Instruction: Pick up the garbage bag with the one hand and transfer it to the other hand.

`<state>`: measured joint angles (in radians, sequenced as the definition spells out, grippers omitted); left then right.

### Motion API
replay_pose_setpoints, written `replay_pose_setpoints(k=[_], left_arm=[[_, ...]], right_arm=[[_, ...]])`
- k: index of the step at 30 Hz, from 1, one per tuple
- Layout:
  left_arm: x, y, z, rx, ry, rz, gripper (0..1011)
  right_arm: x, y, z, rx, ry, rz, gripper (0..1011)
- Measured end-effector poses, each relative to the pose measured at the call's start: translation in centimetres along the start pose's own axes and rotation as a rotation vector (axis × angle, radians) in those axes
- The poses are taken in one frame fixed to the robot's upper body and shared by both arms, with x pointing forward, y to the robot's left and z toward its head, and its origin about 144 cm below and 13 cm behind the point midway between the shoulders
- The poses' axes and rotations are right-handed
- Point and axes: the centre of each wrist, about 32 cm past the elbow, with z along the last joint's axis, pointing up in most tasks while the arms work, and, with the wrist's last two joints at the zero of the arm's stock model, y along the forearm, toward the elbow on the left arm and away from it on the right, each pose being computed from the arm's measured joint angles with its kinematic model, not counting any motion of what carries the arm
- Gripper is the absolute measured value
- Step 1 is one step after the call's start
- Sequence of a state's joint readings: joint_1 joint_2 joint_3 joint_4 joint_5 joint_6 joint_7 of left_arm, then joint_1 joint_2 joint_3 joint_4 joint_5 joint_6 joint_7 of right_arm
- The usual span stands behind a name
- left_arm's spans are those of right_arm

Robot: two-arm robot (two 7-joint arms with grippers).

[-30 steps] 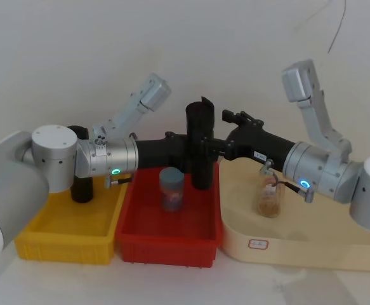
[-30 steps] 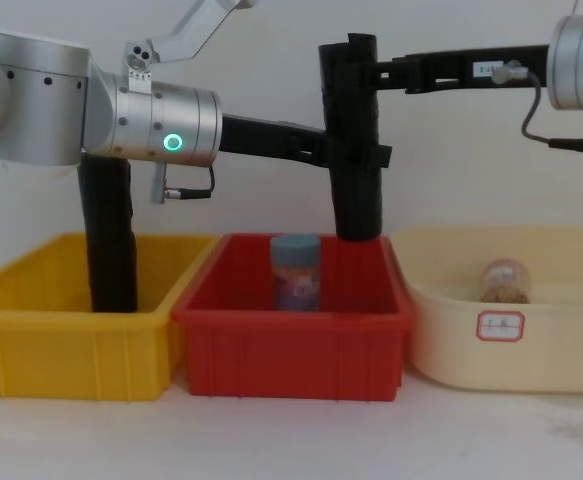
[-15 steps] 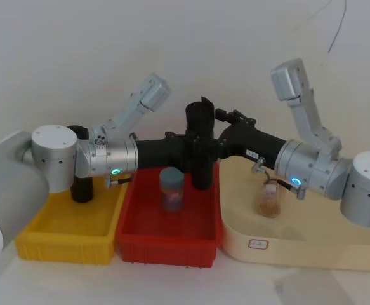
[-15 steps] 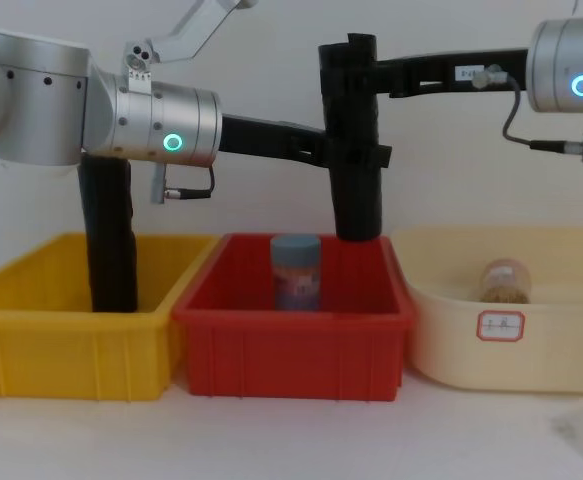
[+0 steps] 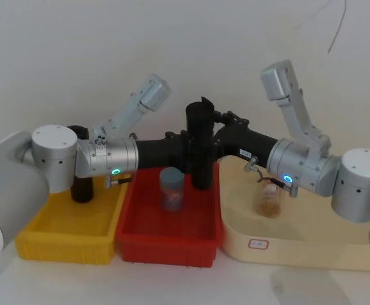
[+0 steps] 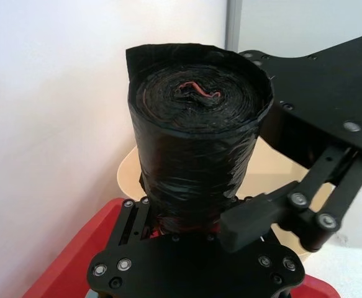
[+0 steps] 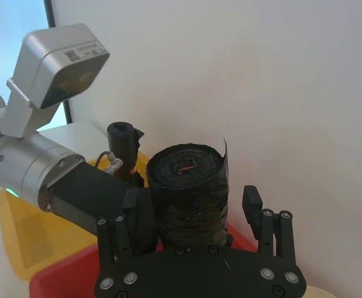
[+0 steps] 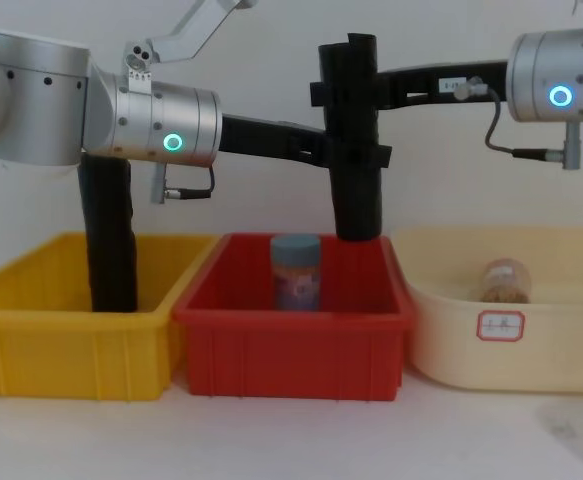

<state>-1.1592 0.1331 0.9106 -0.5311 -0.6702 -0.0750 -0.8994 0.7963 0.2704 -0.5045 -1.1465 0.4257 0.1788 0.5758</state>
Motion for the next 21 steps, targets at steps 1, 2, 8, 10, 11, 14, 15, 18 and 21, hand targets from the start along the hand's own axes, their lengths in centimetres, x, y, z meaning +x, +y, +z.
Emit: replay_pose_setpoints(k=[1,2,8,10,11,14,15,18,21], left_arm=[[0.0,0.0,0.0,0.000,0.000,0.000,466],[0.0,0.0,0.0,0.000,0.000,0.000,466],[0.0,0.0,0.0,0.000,0.000,0.000,466],[0.0,0.0,0.0,0.000,0.000,0.000,466],[0.0,0.0,0.0,0.000,0.000,0.000,466],[0.0,0.0,0.0,0.000,0.000,0.000,466],[0.0,0.0,0.0,0.000,0.000,0.000,466],[0.0,0.0,0.0,0.000,0.000,0.000,466],[0.0,0.0,0.0,0.000,0.000,0.000,466]], right_arm=[[0.1,0.1,-0.1,-0.001,0.000,0.000,1000],[0.1,0.2,-0.1,-0.002,0.001,0.000,1000],[0.3,0.6,-0.2,-0.006,0.003,-0.002,1000],[0.4,0.7,-0.2,-0.006,0.004,-0.002,1000],[0.4,0.8,-0.2,-0.006,0.004,-0.001,1000],[0.5,0.9,-0.3,-0.005,0.005,-0.001,1000],[0.5,1.0,-0.3,-0.006,0.006,-0.001,1000],[0.6,1.1,-0.3,-0.005,0.008,-0.001,1000],[0.6,1.2,-0.3,-0.003,0.011,-0.001,1000]])
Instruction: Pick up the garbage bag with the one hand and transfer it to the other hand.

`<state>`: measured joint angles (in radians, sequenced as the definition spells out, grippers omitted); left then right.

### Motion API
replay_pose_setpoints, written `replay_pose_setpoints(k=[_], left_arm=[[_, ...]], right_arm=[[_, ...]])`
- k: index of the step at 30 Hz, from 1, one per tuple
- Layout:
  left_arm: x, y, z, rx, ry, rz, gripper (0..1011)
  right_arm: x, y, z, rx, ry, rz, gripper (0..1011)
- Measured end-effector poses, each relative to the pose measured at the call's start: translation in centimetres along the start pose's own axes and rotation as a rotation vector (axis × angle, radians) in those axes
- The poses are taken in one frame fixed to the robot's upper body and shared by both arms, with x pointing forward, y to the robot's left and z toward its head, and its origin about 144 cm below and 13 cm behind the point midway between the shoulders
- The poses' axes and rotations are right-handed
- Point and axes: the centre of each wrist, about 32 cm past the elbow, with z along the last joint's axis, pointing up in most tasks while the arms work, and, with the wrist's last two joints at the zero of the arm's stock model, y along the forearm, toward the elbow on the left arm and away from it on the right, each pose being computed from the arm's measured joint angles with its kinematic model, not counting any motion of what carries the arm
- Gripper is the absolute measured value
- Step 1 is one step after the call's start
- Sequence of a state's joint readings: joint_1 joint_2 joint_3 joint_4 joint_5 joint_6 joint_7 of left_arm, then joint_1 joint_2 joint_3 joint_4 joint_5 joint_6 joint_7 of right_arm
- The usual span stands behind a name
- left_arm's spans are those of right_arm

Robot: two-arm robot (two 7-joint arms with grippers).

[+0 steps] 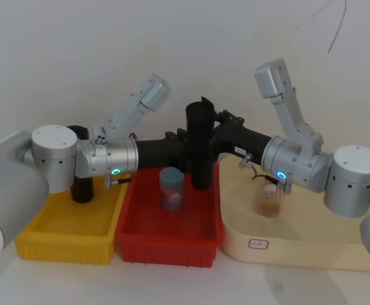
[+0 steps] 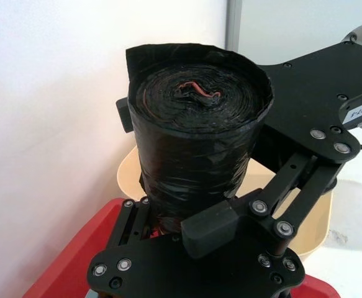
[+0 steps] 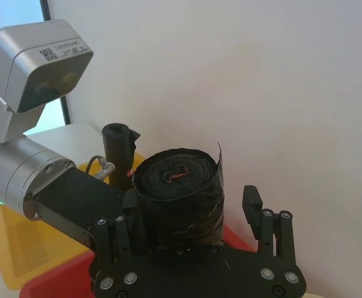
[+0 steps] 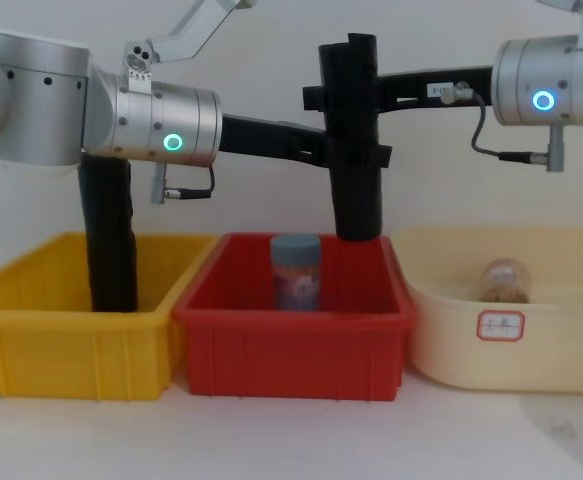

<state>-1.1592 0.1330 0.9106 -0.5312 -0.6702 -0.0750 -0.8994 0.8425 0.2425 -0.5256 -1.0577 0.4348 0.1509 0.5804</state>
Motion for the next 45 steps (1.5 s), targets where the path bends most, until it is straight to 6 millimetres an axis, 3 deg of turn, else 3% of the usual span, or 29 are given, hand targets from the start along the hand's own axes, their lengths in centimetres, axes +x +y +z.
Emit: replay_pose_setpoints(k=[10,17,27,45], left_arm=[[0.00,0.01,0.00,0.000,0.000,0.000,466],[0.00,0.00,0.00,0.000,0.000,0.000,466],[0.00,0.00,0.00,0.000,0.000,0.000,466],[0.00,0.00,0.00,0.000,0.000,0.000,466]], right_arm=[[0.07,0.21,0.04,0.004,0.005,0.000,982],[0.10,0.29,0.03,0.005,0.007,0.001,831],[0.10,0.35,0.01,0.005,0.009,0.002,538],[0.14,0.37,0.01,0.006,0.009,0.001,538]])
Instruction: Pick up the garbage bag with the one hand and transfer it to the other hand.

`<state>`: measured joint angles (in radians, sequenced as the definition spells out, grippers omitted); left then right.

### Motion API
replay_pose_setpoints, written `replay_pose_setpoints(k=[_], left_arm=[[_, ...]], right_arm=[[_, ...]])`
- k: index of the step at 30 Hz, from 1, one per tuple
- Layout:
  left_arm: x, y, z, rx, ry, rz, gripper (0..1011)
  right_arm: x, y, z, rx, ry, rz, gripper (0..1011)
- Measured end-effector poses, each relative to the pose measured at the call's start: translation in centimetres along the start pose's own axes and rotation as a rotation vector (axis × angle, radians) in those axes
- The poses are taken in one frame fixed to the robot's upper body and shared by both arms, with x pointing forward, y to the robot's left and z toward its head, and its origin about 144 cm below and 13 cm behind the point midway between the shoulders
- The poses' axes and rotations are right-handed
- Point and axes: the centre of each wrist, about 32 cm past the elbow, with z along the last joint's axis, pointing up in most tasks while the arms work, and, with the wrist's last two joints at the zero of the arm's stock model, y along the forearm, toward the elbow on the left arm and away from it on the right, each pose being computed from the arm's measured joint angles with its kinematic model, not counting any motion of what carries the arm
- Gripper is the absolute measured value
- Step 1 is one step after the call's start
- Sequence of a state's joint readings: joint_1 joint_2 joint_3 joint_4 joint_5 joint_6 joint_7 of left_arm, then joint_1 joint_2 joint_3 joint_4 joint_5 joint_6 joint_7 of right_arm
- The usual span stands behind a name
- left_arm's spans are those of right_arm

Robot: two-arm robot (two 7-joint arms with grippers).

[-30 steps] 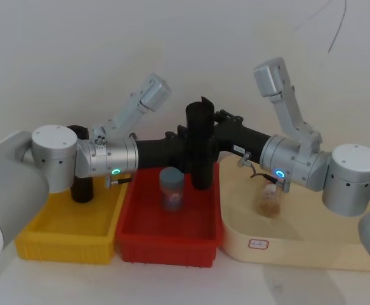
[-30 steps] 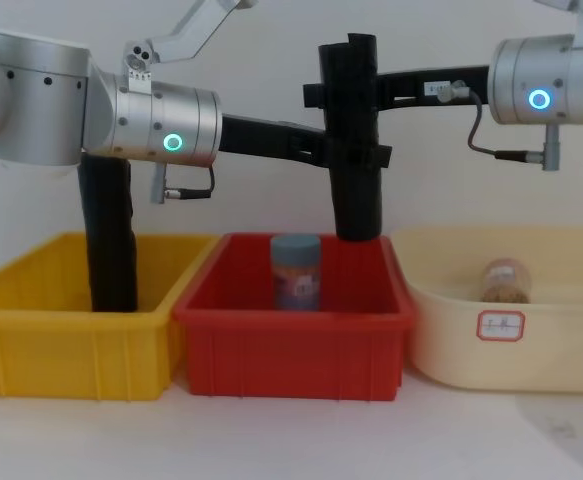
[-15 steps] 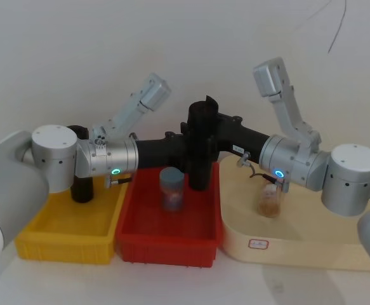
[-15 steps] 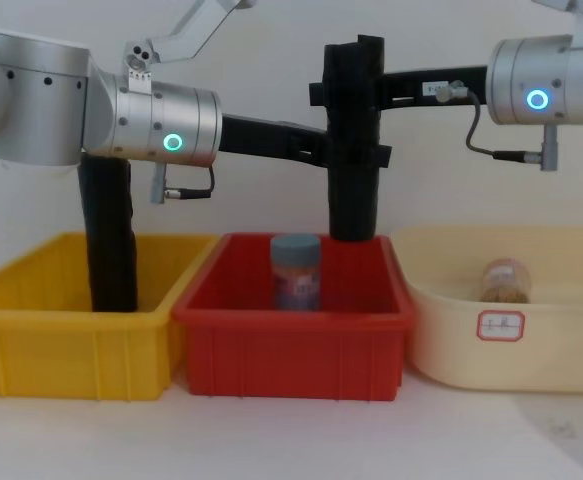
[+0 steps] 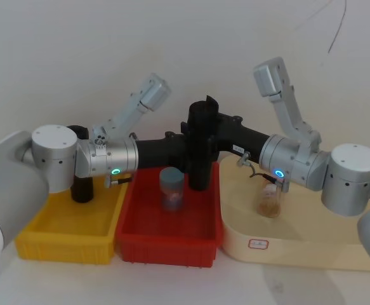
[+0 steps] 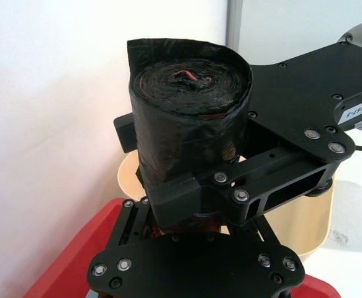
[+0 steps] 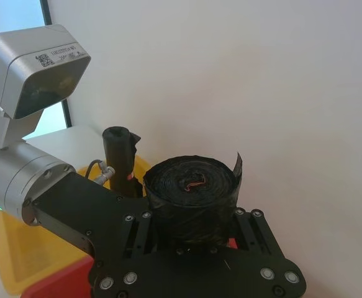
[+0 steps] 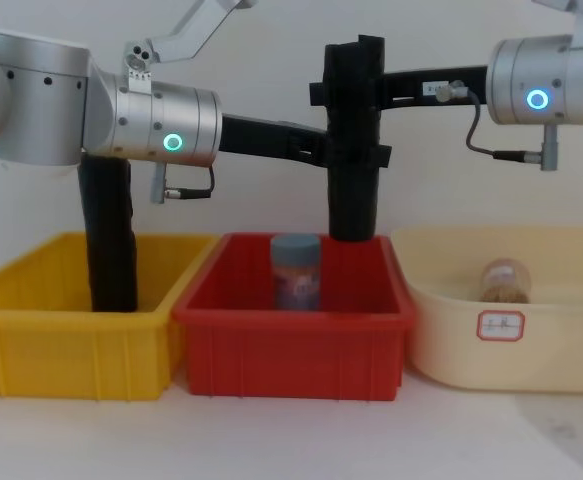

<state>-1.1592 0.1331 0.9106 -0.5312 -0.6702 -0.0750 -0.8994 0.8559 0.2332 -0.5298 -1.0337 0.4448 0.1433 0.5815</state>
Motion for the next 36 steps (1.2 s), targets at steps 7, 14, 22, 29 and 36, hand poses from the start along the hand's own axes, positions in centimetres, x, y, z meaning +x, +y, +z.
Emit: replay_pose_setpoints(k=[7,14,22,29,36], left_arm=[[0.0,0.0,0.0,0.000,0.000,0.000,581],[0.0,0.0,0.0,0.000,0.000,0.000,786],[0.0,0.0,0.0,0.000,0.000,0.000,1000],[0.0,0.0,0.0,0.000,0.000,0.000,1001],[0.0,0.0,0.0,0.000,0.000,0.000,1001]], right_arm=[[0.0,0.0,0.0,0.000,0.000,-0.002,537],[0.0,0.0,0.0,0.000,0.000,-0.002,537],[0.0,0.0,0.0,0.001,-0.002,-0.005,537],[-0.1,-0.5,0.1,0.004,-0.017,-0.053,537],[0.1,-1.4,0.2,0.006,-0.040,-0.125,537]])
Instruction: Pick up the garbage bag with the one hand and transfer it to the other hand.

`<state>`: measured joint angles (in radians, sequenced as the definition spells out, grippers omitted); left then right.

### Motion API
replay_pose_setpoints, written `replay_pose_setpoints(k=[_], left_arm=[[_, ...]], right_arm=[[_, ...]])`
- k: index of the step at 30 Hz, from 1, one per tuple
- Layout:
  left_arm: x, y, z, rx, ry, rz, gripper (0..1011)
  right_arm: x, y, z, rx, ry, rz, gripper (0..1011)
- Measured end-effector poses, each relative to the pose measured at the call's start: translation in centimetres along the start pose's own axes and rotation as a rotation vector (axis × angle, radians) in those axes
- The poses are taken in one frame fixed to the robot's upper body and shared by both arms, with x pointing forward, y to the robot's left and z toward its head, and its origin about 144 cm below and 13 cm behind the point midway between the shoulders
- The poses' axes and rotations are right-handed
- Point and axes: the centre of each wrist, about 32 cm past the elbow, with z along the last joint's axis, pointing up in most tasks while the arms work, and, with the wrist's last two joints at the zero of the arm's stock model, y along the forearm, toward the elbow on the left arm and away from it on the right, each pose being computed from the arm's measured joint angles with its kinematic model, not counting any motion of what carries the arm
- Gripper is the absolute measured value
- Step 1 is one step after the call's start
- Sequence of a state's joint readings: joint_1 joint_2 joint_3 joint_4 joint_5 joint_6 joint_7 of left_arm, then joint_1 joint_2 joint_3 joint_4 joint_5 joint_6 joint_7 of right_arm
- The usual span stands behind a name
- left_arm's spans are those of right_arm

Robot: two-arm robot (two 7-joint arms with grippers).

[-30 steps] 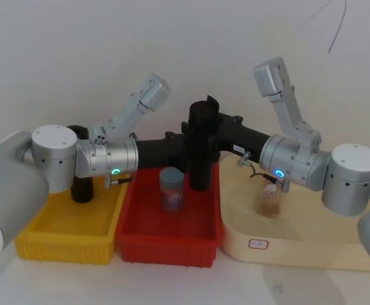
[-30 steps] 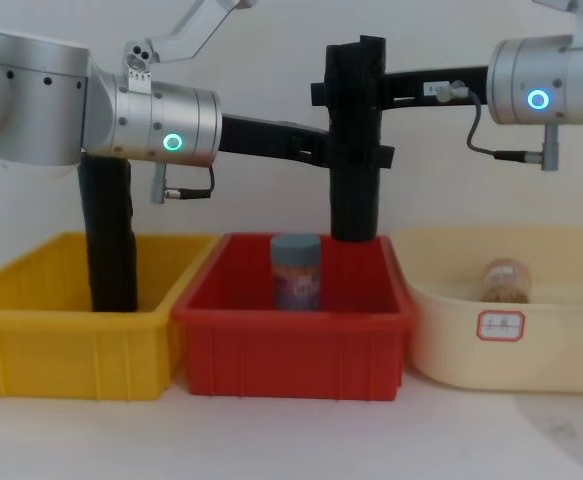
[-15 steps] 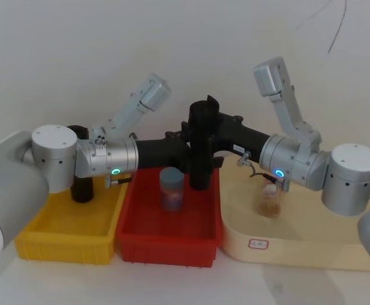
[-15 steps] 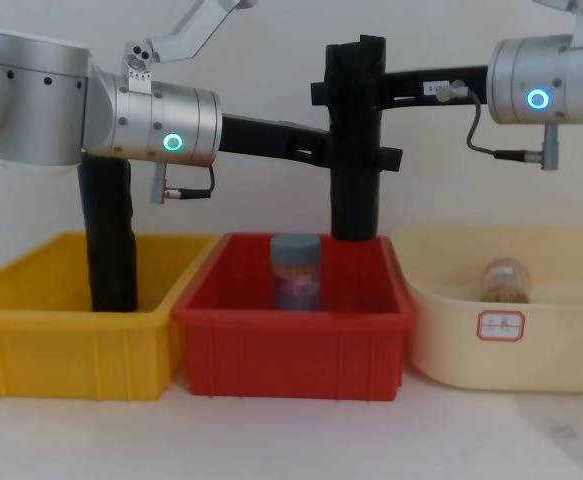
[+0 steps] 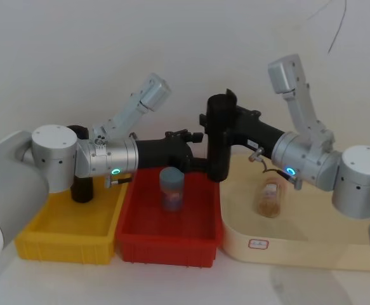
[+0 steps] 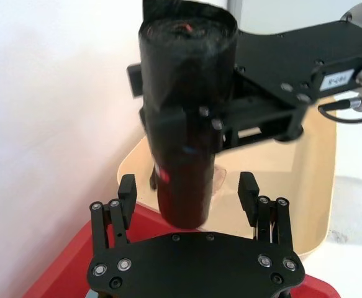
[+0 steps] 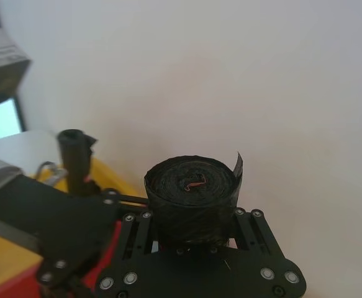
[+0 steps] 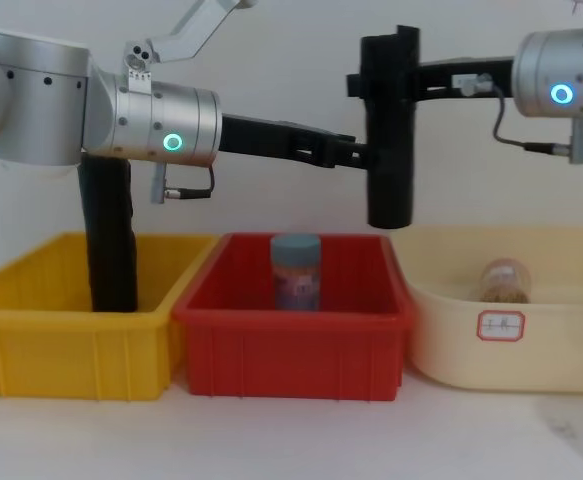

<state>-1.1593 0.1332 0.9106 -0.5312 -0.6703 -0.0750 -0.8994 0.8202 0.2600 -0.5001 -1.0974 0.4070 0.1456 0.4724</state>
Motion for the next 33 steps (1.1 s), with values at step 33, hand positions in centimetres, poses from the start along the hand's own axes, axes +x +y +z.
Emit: replay_pose_setpoints(k=[33], left_arm=[[0.0,0.0,0.0,0.000,0.000,0.000,1001]], right_arm=[[1.7,-5.3,0.1,-0.147,-0.056,-0.468,695]])
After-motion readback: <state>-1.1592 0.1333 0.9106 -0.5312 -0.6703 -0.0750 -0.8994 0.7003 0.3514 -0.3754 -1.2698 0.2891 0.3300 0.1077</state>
